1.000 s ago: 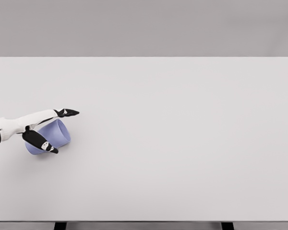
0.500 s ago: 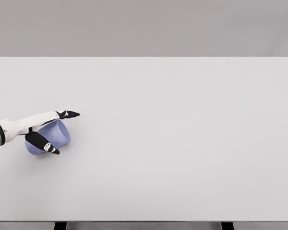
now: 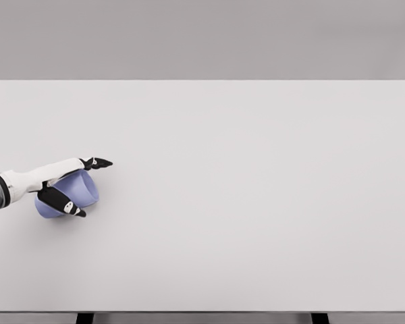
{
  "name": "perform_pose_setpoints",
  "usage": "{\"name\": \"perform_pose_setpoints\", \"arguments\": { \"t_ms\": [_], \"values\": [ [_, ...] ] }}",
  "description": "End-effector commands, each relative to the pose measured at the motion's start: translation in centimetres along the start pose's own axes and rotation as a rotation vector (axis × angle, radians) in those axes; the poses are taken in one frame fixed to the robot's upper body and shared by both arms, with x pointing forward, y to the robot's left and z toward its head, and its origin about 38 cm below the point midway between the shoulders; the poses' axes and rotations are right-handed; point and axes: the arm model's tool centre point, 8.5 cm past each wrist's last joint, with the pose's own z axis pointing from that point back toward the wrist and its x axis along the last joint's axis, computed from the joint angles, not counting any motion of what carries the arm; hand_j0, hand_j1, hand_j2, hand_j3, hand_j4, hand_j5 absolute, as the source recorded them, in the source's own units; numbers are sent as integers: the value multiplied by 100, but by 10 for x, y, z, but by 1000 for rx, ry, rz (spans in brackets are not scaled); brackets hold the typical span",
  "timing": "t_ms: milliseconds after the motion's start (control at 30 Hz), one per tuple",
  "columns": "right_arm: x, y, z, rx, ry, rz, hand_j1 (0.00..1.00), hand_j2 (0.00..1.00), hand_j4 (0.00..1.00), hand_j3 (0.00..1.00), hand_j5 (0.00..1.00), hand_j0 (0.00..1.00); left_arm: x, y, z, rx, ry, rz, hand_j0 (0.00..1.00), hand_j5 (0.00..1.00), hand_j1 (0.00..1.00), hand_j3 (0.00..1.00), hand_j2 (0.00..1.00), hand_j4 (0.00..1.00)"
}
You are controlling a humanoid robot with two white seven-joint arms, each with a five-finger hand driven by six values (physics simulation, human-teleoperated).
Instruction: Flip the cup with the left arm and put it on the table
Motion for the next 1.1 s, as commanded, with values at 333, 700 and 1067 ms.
{"name": "perform_pose_setpoints", "arguments": {
  "t_ms": [333, 700, 1067],
  "values": [
    [0, 0, 0, 0, 0, 0, 100, 100, 100, 100, 100, 100, -2, -6, -2, -13, 4, 6, 60, 60, 60, 60, 60, 60],
    [0, 0, 0, 0, 0, 0, 100, 100, 100, 100, 100, 100, 12, 9, 6, 2, -112, 27, 62, 62, 62, 62, 62, 62],
    [0, 0, 0, 0, 0, 0, 100, 100, 100, 100, 100, 100, 11, 24, 38, -47, -517, 129, 65, 65, 65, 65, 65, 65]
  ]
}}
